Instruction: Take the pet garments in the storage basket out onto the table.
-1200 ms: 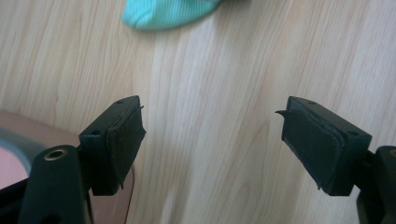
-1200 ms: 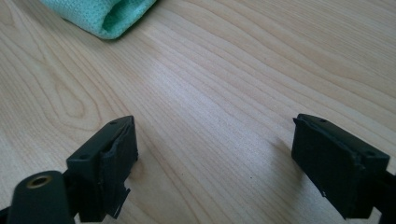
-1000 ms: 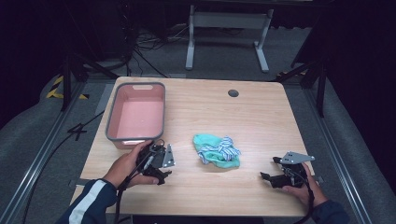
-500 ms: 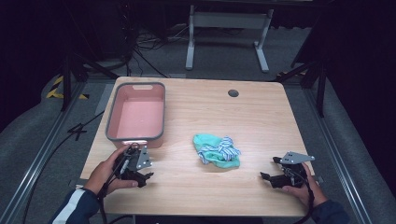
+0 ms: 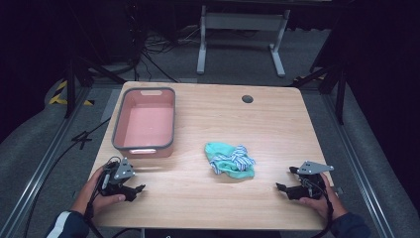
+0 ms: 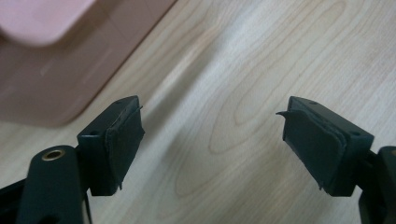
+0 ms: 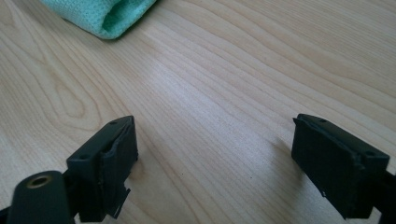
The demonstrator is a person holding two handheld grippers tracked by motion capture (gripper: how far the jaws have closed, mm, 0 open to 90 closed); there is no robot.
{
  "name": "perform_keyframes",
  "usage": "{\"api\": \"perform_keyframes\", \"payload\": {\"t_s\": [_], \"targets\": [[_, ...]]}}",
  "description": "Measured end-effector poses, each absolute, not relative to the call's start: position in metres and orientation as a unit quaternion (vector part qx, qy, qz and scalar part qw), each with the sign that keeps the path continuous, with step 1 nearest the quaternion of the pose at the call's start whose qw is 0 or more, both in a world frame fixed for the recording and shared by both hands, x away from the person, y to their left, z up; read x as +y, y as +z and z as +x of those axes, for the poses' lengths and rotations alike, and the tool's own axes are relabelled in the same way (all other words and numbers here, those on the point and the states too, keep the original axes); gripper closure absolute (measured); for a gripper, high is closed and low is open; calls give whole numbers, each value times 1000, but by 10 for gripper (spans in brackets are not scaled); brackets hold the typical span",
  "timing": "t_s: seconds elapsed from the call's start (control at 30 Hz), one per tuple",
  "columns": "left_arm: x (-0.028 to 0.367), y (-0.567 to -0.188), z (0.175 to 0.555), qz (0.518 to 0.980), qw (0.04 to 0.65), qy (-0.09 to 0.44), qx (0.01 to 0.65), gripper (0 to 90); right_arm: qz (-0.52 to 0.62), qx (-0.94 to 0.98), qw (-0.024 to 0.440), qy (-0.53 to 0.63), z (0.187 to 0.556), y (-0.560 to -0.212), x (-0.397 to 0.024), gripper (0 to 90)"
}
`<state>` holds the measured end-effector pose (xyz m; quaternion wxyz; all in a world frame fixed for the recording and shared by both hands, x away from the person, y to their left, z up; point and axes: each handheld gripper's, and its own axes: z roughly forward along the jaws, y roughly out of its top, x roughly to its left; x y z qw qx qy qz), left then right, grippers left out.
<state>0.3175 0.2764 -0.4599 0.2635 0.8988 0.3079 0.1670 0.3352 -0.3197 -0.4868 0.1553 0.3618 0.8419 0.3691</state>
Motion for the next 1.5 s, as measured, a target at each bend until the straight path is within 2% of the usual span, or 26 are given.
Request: {"api": "perform_keyframes", "payload": {"t_s": [0.13, 0.2, 0.23, 1.5], "targets": [[289, -469, 315, 886, 285, 156, 330, 193, 362, 842, 154, 370, 335, -487, -320, 151], [298, -478, 316, 864, 328, 135, 359, 186, 361, 842, 154, 370, 335, -487, -320, 151], [302, -482, 314, 853, 347, 141, 362, 179, 361, 842, 153, 370, 335, -487, -320, 151], [301, -481, 315, 856, 338, 145, 364, 142, 360, 842, 154, 371, 334, -487, -320, 154]]}}
